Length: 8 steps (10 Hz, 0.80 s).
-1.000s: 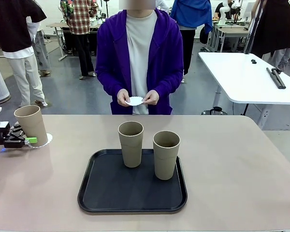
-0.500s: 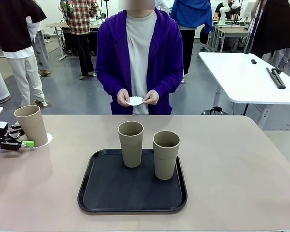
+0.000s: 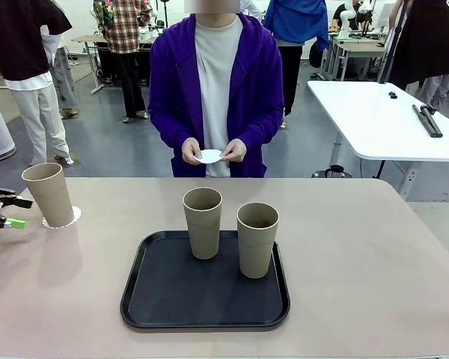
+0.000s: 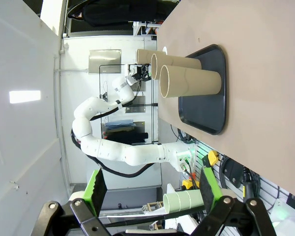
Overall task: Place coasters on the table and set cups on them.
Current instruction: Pick up one Reusable plastic cup and place it on a coaster set by the human.
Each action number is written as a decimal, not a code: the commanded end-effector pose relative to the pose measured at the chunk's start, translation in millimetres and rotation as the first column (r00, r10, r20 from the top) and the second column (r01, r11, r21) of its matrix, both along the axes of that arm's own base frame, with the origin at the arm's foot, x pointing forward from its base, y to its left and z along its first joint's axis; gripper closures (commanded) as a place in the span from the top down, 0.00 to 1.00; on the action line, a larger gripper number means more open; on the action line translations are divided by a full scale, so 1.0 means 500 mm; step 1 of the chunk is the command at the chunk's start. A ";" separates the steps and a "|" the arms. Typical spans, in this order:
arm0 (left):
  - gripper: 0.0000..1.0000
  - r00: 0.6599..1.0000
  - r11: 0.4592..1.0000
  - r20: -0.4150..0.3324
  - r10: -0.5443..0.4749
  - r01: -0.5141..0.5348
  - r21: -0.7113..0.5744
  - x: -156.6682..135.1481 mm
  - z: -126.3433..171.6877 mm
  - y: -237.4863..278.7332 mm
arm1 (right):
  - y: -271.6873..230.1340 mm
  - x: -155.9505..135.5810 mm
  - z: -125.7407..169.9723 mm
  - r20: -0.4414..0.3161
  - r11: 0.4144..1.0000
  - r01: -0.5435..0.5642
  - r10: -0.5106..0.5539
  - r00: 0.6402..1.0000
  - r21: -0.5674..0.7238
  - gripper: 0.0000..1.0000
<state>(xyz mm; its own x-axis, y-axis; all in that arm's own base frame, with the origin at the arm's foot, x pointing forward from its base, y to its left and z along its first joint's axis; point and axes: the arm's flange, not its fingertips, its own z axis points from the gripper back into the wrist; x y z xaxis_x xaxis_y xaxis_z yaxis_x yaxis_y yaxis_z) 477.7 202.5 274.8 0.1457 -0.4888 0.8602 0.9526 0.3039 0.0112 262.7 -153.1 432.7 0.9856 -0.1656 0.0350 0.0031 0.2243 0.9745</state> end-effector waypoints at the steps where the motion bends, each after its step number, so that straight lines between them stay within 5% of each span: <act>1: 1.00 0.999 0.998 -0.044 0.006 -0.003 0.066 -0.047 0.071 -0.024 | 0.000 0.000 0.001 0.010 1.000 -0.003 0.003 1.000 0.010 1.00; 4: 1.00 0.992 0.977 -0.104 0.075 -0.052 0.209 -0.118 0.217 -0.100 | 0.000 0.000 0.001 0.010 1.000 -0.003 0.003 1.000 0.010 1.00; 8: 1.00 0.953 0.861 -0.208 0.219 -0.088 0.501 -0.184 0.380 -0.211 | 0.000 0.000 0.001 0.010 1.000 -0.003 0.003 1.000 0.010 1.00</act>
